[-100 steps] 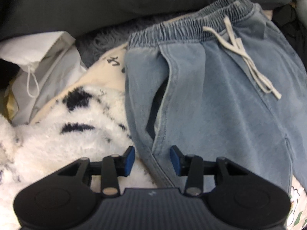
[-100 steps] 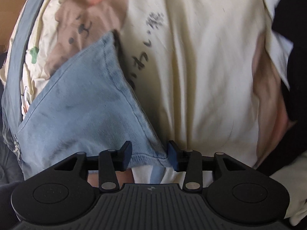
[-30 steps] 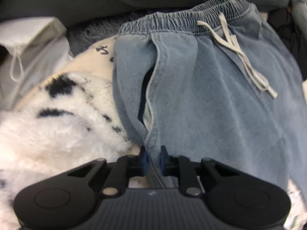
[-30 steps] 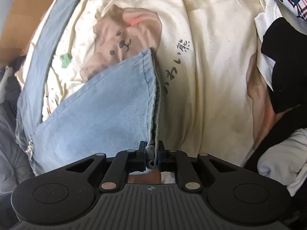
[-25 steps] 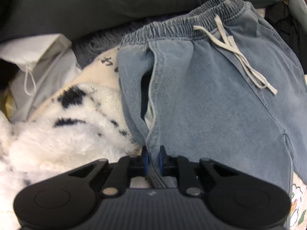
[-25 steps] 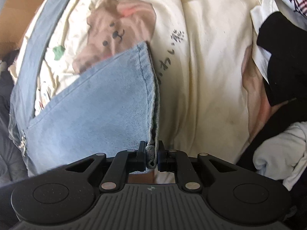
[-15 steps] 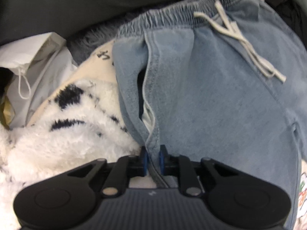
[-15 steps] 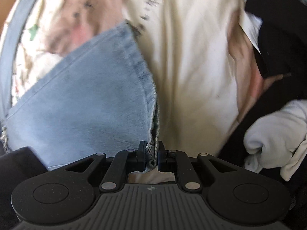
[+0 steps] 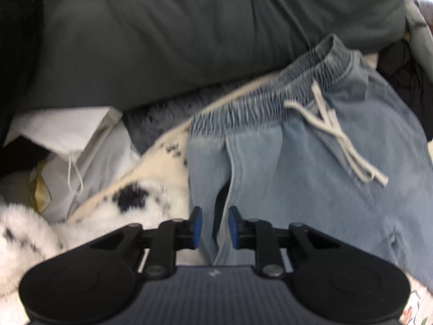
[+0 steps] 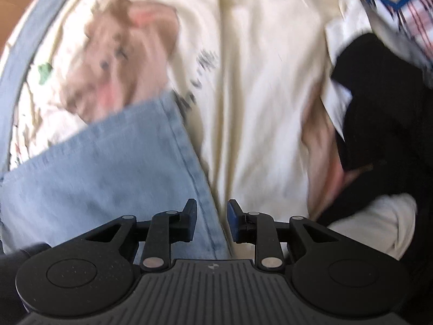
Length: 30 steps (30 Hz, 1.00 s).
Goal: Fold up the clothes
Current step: 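Open the right gripper while the left gripper pinches the jeans waistband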
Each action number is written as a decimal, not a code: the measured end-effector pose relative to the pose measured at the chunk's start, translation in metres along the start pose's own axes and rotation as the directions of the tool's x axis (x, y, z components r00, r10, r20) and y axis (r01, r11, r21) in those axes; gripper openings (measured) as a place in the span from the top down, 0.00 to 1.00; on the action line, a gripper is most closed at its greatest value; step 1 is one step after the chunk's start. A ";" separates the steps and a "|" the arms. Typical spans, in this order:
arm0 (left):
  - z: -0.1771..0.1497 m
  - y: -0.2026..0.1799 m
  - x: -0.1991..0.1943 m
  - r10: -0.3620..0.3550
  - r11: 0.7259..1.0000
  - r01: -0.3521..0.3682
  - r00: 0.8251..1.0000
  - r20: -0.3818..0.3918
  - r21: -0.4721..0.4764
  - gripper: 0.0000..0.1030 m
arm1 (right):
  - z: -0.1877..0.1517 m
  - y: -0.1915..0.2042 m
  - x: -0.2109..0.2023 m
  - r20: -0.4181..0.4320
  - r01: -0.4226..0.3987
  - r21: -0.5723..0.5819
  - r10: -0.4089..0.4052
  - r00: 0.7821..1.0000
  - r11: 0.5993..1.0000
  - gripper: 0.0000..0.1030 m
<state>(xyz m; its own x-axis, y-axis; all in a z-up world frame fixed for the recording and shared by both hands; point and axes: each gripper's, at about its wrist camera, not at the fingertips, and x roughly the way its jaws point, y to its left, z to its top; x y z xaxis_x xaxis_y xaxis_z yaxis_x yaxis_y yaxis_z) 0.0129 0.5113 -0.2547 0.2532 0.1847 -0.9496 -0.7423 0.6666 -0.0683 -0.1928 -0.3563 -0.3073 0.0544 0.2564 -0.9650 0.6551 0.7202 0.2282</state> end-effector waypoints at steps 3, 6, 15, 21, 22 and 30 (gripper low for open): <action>0.011 -0.006 0.004 -0.022 1.000 0.022 0.999 0.034 0.007 0.80 | 0.010 0.008 -0.005 0.046 -0.010 -0.033 0.011 0.999 0.999 0.65; 0.017 -0.011 0.011 -0.052 0.998 0.052 0.998 0.033 0.023 0.80 | 0.024 0.020 -0.005 0.092 -0.022 -0.063 0.028 0.995 0.998 0.62; 0.017 -0.014 0.040 -0.055 0.995 0.056 0.998 -0.016 0.082 0.81 | 0.059 0.054 0.036 0.109 0.018 -0.188 0.003 0.994 0.982 0.57; 0.017 -0.002 0.079 0.006 0.997 0.000 0.998 -0.069 0.081 0.90 | 0.052 0.056 0.053 0.124 0.096 -0.180 -0.074 0.989 0.979 0.57; 0.017 -0.001 0.083 0.009 0.997 -0.004 0.998 -0.068 0.081 0.91 | 0.051 0.056 0.051 0.125 0.091 -0.173 -0.070 0.990 0.981 0.57; 0.028 0.007 0.088 0.046 0.996 -0.042 0.997 -0.059 0.074 0.97 | 0.057 0.070 0.028 0.160 0.062 -0.190 -0.031 0.987 0.980 0.57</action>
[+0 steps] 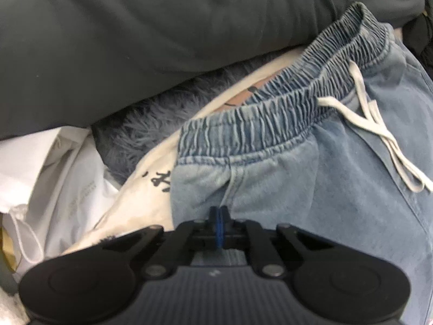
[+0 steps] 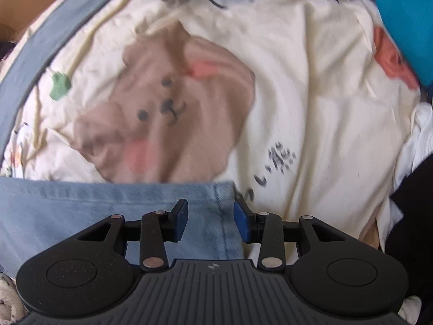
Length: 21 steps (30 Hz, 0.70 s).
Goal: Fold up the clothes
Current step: 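Open the right gripper while the left gripper pinches the jeans waistband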
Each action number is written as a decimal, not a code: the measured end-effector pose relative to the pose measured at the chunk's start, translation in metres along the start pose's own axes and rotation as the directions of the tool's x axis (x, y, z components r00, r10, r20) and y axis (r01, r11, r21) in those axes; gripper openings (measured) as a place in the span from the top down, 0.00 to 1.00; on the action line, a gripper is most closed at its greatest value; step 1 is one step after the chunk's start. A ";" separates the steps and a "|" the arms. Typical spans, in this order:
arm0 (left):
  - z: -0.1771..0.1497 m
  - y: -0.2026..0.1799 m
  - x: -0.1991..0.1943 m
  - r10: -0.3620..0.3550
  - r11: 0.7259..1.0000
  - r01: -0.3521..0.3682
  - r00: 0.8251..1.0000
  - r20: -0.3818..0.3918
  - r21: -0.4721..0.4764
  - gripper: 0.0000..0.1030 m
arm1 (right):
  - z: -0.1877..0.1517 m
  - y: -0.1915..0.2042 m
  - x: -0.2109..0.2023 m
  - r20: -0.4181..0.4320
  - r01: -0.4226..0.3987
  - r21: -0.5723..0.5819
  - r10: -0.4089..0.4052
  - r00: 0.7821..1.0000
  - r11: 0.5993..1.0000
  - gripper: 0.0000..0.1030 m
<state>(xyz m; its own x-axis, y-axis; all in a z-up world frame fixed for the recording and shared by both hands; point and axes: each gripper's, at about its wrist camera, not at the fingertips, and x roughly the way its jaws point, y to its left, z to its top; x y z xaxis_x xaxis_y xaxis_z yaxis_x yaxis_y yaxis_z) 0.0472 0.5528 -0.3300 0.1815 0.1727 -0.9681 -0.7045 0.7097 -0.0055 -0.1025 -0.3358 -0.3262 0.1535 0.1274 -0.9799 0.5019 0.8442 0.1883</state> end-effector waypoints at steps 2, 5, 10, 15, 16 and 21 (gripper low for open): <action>0.003 0.000 -0.016 0.020 1.000 -0.020 1.000 0.020 -0.003 0.97 | 0.010 0.007 -0.006 0.012 -0.012 -0.019 0.012 1.000 1.000 0.57; 0.005 0.000 -0.040 -0.008 1.000 0.009 0.998 0.062 -0.012 0.95 | 0.024 0.026 -0.018 0.030 -0.048 -0.066 0.050 0.998 0.997 0.57; 0.006 -0.016 -0.051 -0.101 0.995 0.100 0.991 0.086 0.021 0.92 | 0.049 0.075 -0.028 0.036 -0.101 -0.177 0.109 0.993 0.979 0.57; 0.004 -0.036 -0.032 -0.158 0.987 0.156 0.985 0.065 0.034 0.91 | 0.078 0.130 -0.036 0.021 -0.118 -0.311 0.131 0.991 0.943 0.50; 0.004 -0.037 -0.027 -0.159 0.987 0.158 0.985 0.060 0.032 0.91 | 0.082 0.138 -0.038 0.019 -0.116 -0.331 0.129 0.991 0.936 0.49; 0.006 -0.033 -0.001 -0.143 0.989 0.143 0.989 0.034 0.025 0.91 | 0.101 0.184 -0.046 0.009 -0.100 -0.431 0.116 0.993 0.897 0.36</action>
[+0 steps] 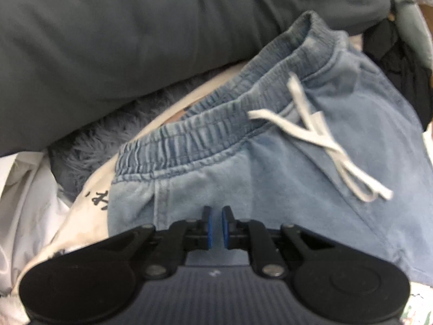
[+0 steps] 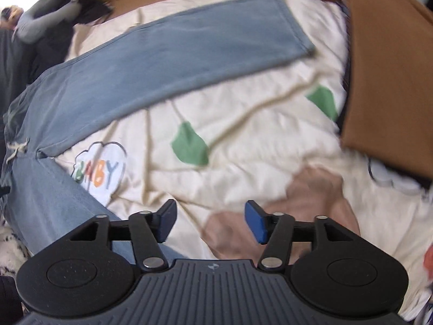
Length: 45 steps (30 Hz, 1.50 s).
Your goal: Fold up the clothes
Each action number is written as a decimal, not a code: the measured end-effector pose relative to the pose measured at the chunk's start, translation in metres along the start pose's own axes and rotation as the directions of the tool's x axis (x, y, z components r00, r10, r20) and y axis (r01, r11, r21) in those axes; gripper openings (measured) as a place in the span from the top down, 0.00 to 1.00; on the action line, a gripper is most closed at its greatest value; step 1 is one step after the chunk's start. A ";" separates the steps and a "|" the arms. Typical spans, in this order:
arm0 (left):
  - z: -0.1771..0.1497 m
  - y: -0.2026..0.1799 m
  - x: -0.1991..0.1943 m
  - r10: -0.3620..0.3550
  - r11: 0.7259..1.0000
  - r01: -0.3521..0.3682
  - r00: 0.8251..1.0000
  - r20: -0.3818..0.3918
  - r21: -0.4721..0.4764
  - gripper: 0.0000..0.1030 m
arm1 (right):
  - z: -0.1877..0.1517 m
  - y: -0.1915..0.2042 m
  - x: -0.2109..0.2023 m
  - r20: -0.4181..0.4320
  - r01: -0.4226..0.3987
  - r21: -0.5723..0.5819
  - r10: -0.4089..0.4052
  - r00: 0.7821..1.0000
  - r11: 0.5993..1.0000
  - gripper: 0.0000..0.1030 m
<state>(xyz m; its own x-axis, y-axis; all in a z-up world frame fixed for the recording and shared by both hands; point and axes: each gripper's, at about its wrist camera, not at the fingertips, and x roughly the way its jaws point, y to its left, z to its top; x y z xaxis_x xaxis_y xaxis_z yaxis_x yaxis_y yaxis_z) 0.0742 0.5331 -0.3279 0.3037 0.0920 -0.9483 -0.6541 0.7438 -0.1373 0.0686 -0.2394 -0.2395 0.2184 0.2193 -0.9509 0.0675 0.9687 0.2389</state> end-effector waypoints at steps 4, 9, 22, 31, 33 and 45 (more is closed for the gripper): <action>0.005 0.019 0.014 0.028 0.999 -0.028 1.000 0.006 -0.036 0.97 | 0.027 0.031 -0.005 -0.005 0.003 -0.081 -0.004 1.000 0.997 0.25; 0.008 0.030 0.013 0.054 0.996 -0.052 0.998 0.037 -0.072 0.97 | 0.054 0.082 -0.017 -0.003 -0.029 -0.201 0.028 1.000 0.979 0.21; 0.020 0.040 -0.040 0.040 0.982 -0.034 0.999 0.028 -0.186 0.96 | 0.076 0.202 -0.053 0.022 -0.121 -0.338 0.136 0.990 0.933 0.16; 0.020 0.060 0.007 0.012 0.975 -0.017 1.000 -0.022 -0.223 0.97 | 0.060 0.222 -0.023 -0.016 -0.127 -0.460 0.135 0.991 0.879 0.16; 0.019 0.063 0.012 0.005 0.969 -0.008 1.000 -0.013 -0.246 0.97 | 0.057 0.223 -0.017 -0.024 -0.122 -0.470 0.126 0.992 0.874 0.16; 0.030 0.034 -0.034 0.034 0.983 -0.037 0.999 -0.023 -0.179 0.94 | 0.050 0.221 -0.006 -0.056 -0.148 -0.489 0.139 0.989 0.859 0.16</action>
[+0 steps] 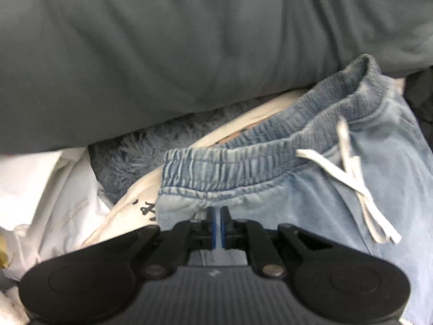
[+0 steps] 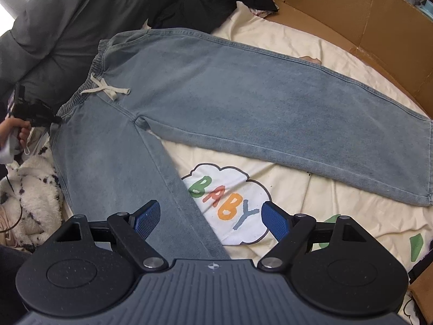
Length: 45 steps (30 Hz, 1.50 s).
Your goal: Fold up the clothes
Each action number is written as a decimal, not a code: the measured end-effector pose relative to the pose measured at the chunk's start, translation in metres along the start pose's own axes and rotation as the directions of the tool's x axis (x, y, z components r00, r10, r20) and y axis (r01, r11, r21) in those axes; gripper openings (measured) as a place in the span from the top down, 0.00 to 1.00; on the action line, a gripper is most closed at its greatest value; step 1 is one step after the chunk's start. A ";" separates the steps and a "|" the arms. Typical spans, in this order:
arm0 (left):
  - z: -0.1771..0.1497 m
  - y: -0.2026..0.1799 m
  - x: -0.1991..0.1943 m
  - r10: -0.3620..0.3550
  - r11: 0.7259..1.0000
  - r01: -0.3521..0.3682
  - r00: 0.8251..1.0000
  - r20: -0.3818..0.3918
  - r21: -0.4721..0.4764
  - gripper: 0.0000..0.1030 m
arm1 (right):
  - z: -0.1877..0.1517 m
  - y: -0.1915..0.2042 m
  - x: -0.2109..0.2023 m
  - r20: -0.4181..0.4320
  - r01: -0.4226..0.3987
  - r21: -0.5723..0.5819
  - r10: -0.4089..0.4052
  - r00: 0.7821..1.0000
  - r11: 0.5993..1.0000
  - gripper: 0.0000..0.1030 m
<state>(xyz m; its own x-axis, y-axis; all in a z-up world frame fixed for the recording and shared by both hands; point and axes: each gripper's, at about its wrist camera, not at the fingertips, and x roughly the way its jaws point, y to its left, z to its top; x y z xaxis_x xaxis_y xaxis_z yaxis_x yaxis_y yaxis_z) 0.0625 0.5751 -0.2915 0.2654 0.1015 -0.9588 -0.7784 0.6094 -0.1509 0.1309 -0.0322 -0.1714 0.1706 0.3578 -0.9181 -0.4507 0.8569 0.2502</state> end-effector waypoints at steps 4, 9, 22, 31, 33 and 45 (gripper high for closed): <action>-0.011 -0.003 -0.005 -0.012 1.000 0.012 0.999 -0.035 0.009 0.93 | -0.001 0.003 0.003 -0.009 -0.008 -0.015 0.008 1.000 1.000 0.16; -0.026 0.002 0.027 0.053 0.998 -0.050 0.993 -0.109 0.032 0.97 | -0.002 0.004 0.004 -0.015 -0.008 -0.024 0.008 1.000 1.000 0.16; -0.020 -0.037 -0.005 0.006 0.993 -0.007 1.000 0.013 0.115 0.93 | -0.002 0.002 0.012 -0.011 -0.012 -0.044 0.012 1.000 0.999 0.16; 0.008 -0.101 -0.002 -0.187 0.972 0.169 0.977 0.105 0.164 0.92 | -0.010 -0.003 0.021 -0.001 0.019 -0.048 -0.019 1.000 0.999 0.16; 0.016 -0.116 0.000 -0.216 0.965 0.191 0.967 0.132 0.179 0.92 | -0.010 -0.003 0.021 -0.001 0.023 -0.055 -0.023 1.000 0.998 0.16; 0.055 -0.177 0.025 -0.294 0.950 0.261 0.931 0.217 0.171 0.92 | -0.003 -0.013 0.024 0.042 0.059 -0.045 -0.057 0.997 0.997 0.16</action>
<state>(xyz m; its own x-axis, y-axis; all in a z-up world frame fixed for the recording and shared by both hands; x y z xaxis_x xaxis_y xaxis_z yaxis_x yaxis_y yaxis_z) 0.2378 0.5131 -0.2755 0.5995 0.0859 -0.7957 -0.5735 0.7396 -0.3522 0.1381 -0.0359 -0.1974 0.2329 0.3233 -0.9172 -0.4784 0.8592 0.1813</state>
